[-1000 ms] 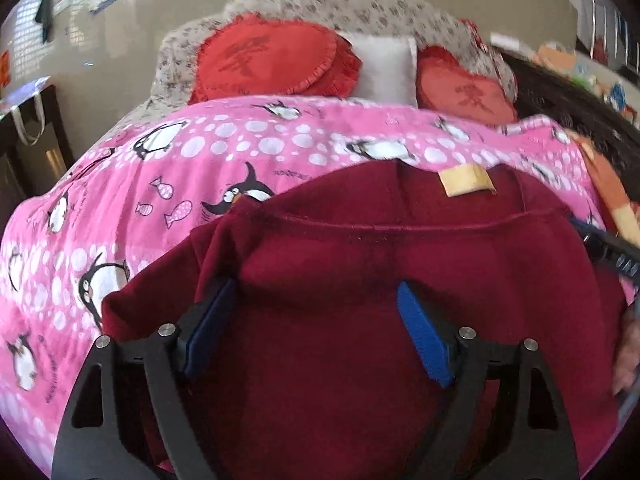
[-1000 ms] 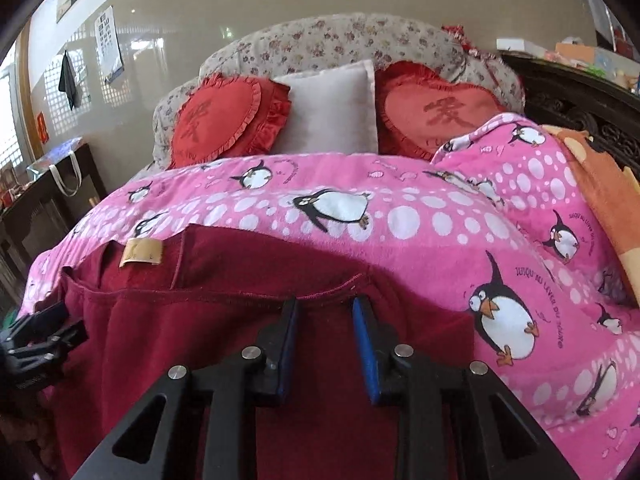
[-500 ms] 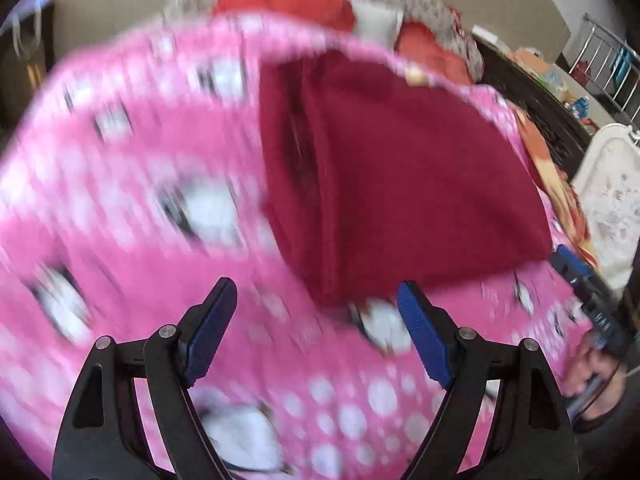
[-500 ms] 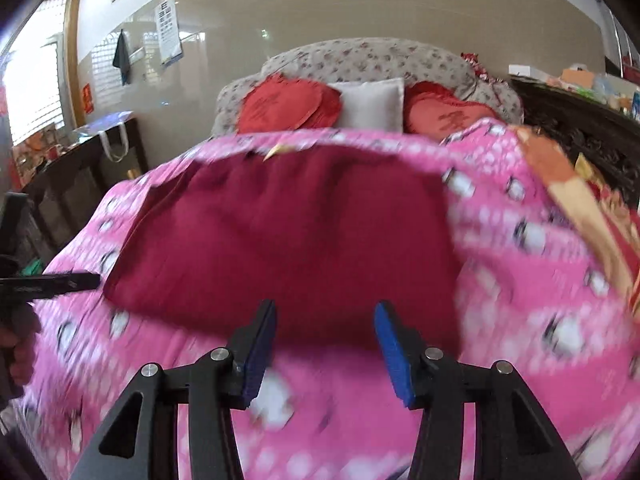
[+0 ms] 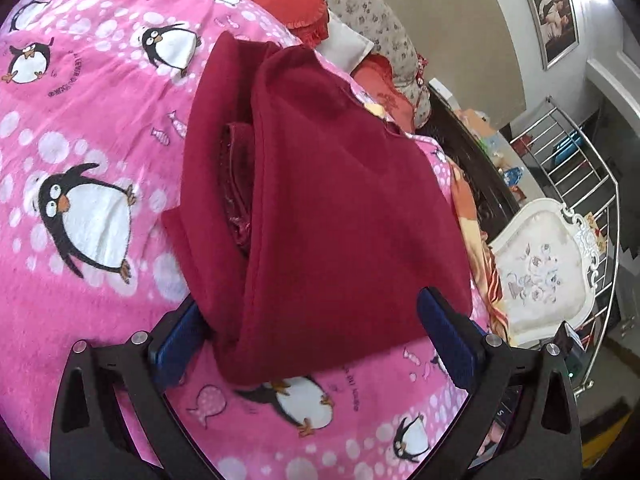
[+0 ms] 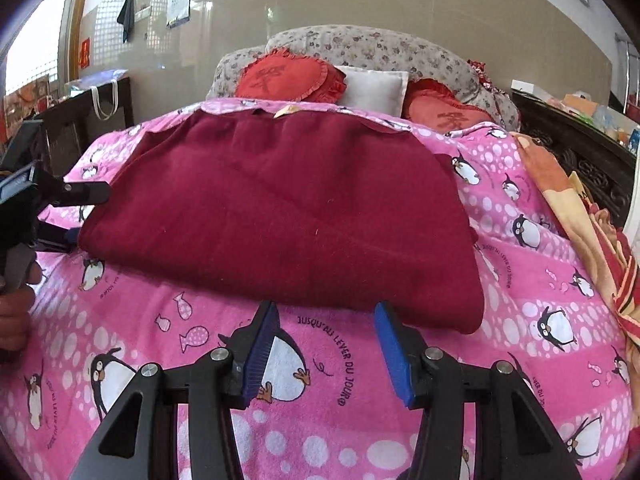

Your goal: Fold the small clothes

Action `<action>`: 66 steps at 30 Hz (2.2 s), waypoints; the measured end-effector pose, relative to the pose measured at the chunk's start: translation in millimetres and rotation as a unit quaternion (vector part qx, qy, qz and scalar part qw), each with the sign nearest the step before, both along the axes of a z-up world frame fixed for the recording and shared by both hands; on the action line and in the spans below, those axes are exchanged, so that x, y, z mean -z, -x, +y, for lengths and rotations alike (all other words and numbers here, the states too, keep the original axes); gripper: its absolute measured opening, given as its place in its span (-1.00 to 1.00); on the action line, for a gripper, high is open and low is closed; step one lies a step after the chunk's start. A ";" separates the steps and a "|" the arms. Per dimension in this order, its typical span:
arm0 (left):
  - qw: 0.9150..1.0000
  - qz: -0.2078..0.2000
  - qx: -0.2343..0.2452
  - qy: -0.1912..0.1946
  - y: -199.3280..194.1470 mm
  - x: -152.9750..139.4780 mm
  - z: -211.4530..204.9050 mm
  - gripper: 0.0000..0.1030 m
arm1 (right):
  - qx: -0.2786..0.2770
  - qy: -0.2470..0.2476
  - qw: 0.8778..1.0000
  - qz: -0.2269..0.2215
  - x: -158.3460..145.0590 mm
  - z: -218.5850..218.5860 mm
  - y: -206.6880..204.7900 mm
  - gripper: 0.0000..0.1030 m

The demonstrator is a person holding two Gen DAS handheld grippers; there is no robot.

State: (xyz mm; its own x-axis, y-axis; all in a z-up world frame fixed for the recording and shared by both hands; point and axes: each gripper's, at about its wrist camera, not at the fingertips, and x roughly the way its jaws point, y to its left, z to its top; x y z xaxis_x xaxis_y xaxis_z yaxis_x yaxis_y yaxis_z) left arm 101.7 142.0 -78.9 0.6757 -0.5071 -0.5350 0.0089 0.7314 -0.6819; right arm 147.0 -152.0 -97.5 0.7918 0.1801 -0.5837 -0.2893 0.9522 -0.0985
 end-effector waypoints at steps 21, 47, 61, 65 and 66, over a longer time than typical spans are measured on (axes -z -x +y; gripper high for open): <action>0.999 -0.012 0.050 -0.002 32.6 1.5 -6.7 0.89 | -0.003 -0.464 0.871 0.162 37.5 -149.7 -75.6 0.29; 0.994 0.028 -0.057 0.093 -31.6 9.6 18.7 0.67 | -0.022 -0.460 0.872 0.169 47.8 -136.8 -83.9 -0.41; 0.996 0.055 -0.067 -0.003 25.6 -24.9 16.0 -0.65 | -0.023 -0.437 0.887 0.150 -3.2 -130.5 -37.8 -0.72; 0.996 0.085 -0.026 0.017 88.8 -19.7 18.7 -0.65 | -0.021 -0.466 0.860 0.207 2.1 -145.0 10.4 -0.72; 0.995 0.093 -0.023 0.027 98.3 -17.0 18.7 -0.65 | -0.015 -0.479 0.848 0.226 8.6 -149.5 23.4 -0.72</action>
